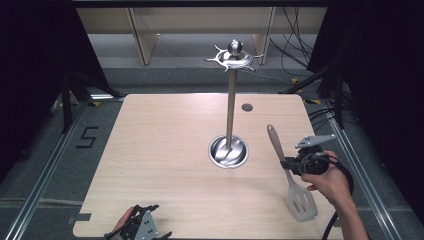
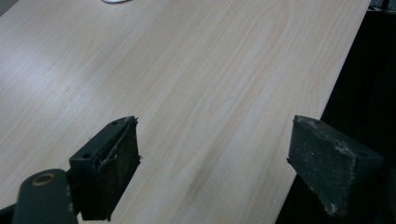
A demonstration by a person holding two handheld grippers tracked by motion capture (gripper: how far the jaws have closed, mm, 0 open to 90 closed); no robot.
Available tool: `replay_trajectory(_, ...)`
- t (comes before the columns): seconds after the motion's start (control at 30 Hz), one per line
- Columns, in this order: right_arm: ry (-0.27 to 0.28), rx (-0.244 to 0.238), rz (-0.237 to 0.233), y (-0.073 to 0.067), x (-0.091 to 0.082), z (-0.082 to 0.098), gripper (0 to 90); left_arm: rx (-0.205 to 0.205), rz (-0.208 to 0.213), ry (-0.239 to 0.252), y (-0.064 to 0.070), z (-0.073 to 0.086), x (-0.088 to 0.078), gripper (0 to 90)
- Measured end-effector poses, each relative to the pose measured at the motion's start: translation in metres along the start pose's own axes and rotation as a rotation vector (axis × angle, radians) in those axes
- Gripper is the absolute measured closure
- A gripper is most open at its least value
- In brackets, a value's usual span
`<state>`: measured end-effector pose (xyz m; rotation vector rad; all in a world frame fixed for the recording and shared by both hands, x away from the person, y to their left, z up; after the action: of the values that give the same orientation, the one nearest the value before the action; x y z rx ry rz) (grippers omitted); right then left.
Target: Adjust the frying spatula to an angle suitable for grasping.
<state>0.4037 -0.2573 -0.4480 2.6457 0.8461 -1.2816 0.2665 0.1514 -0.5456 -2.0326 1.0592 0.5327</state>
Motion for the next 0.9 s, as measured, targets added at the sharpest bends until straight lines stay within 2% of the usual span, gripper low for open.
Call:
replay_trajectory(0.03, 0.022, -0.005, 0.001, -0.001, -0.002, -0.001, 77.2, 0.009, -0.004, -0.005, -0.001, 0.0, 0.0, 15.6)
replay_trajectory(0.1, 0.025, 0.002, -0.007, -0.002, -0.004, 0.0, 77.3, 0.003, 0.003, 0.0, 0.0, 0.0, 0.0, 15.6)
replay_trajectory(0.13, 0.015, -0.007, -0.011, -0.003, -0.012, 0.001, 77.2, -0.006, 0.019, 0.008, 0.002, 0.0, 0.002, 15.6)
replay_trajectory(0.2, 0.031, -0.011, -0.021, -0.004, -0.013, 0.001, 77.2, -0.004, 0.016, 0.007, 0.002, 0.0, 0.001, 15.6)
replay_trajectory(0.23, 0.084, -0.011, -0.035, -0.006, -0.016, -0.001, 77.2, -0.005, 0.017, 0.007, 0.002, 0.0, 0.001, 15.6)
replay_trajectory(0.27, 0.084, -0.011, -0.035, -0.006, -0.016, -0.001, 77.2, -0.005, 0.017, 0.007, 0.002, 0.0, 0.001, 15.6)
replay_trajectory(0.3, 0.11, -0.022, -0.046, -0.007, -0.019, -0.004, 77.2, -0.006, 0.017, 0.006, 0.002, 0.0, 0.001, 15.6)
replay_trajectory(0.33, 0.11, -0.022, -0.046, -0.007, -0.019, -0.004, 77.2, -0.006, 0.017, 0.006, 0.002, 0.0, 0.001, 15.6)
replay_trajectory(0.37, 0.136, -0.025, -0.052, -0.009, -0.021, -0.005, 77.2, -0.003, 0.005, 0.002, 0.001, 0.0, 0.001, 15.6)
replay_trajectory(0.43, 0.161, -0.005, -0.079, -0.013, -0.023, -0.007, 77.2, 0.001, 0.009, -0.001, 0.001, 0.0, 0.0, 15.6)
replay_trajectory(0.47, 0.161, -0.005, -0.079, -0.013, -0.023, -0.007, 77.2, 0.001, 0.009, -0.001, 0.001, 0.0, 0.0, 15.6)
replay_trajectory(0.5, 0.16, 0.011, -0.103, -0.017, -0.024, -0.008, 77.2, -0.002, 0.007, 0.002, 0.001, 0.0, 0.0, 15.6)
replay_trajectory(0.53, 0.171, 0.01, -0.11, -0.02, -0.026, -0.01, 77.2, 0.001, 0.012, -0.002, 0.0, 0.001, 0.0, 15.6)
replay_trajectory(0.57, 0.179, -0.014, -0.111, -0.021, -0.027, -0.012, 77.2, -0.004, -0.004, -0.001, 0.0, 0.001, 0.0, 15.6)
replay_trajectory(0.6, 0.185, 0.002, -0.122, -0.023, -0.029, -0.013, 77.2, -0.01, 0.0, 0.003, 0.0, 0.001, 0.001, 15.6)
replay_trajectory(0.63, 0.203, -0.017, -0.129, -0.024, -0.03, -0.016, 77.2, -0.004, -0.001, -0.003, 0.0, 0.001, 0.001, 15.6)
replay_trajectory(0.67, 0.191, -0.007, -0.148, -0.027, -0.031, -0.016, 77.2, -0.004, -0.001, -0.003, 0.0, 0.001, 0.001, 15.6)
replay_trajectory(0.77, 0.219, -0.026, -0.144, -0.027, -0.033, -0.021, 77.2, -0.005, -0.002, 0.003, 0.0, 0.0, 0.0, 15.6)
replay_trajectory(0.87, 0.233, -0.005, -0.154, -0.029, -0.035, -0.023, 77.2, -0.004, -0.002, 0.002, 0.0, 0.0, 0.0, 15.6)
replay_trajectory(0.9, 0.25, -0.025, -0.154, -0.028, -0.036, -0.026, 77.2, 0.003, 0.01, -0.009, 0.0, 0.001, 0.0, 15.6)
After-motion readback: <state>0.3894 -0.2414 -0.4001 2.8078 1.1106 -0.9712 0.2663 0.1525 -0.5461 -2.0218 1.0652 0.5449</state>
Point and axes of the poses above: each handheld gripper's, and its own axes: x roughly forward along the jaws, z roughly out of its underside, y roughly to its right, the point moved 7 cm from there along x, roughly forward along the jaws, and after that the axes turned 11 degrees about x, right-handed, at the moved point
